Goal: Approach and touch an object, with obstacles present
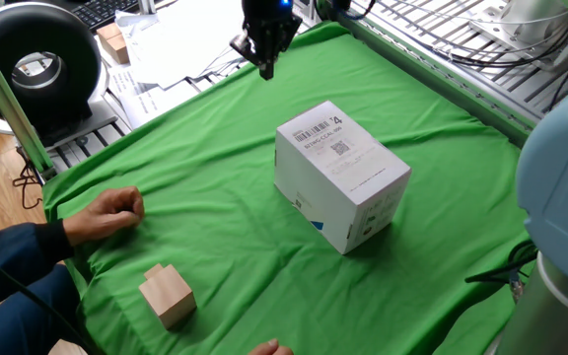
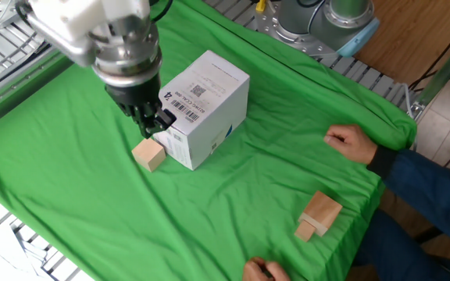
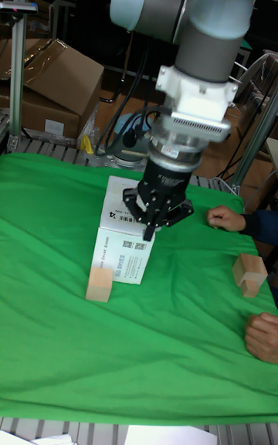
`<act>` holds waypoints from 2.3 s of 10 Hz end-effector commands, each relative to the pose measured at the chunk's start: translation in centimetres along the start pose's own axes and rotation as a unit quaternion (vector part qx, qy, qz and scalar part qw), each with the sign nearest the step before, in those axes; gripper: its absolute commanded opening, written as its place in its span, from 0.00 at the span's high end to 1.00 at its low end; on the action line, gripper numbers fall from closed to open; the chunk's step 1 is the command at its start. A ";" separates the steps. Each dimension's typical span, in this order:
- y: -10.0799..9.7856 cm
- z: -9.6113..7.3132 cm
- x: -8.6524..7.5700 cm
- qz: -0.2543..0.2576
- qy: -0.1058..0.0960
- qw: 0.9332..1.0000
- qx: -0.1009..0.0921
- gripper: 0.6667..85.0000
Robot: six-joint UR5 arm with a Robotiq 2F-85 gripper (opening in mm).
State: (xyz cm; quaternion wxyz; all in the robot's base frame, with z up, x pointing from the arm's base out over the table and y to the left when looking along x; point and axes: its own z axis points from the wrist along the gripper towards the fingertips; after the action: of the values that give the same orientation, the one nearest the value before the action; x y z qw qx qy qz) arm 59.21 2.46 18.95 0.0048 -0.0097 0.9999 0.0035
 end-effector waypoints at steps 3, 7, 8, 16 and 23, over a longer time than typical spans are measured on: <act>-2.5 5.9 3.2 0.019 0.058 0.998 0.019 0.98; -0.9 6.8 2.1 0.081 0.076 0.993 0.036 0.98; -0.5 7.7 2.0 0.083 0.072 0.993 0.035 0.98; -0.5 7.1 0.1 0.075 0.037 0.996 0.027 0.98; 0.3 7.2 -2.2 0.054 -0.006 0.999 0.007 0.98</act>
State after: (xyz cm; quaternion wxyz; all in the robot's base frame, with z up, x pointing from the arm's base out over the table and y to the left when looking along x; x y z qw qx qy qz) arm 60.11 2.46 11.61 -0.0148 0.0534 0.9984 -0.0141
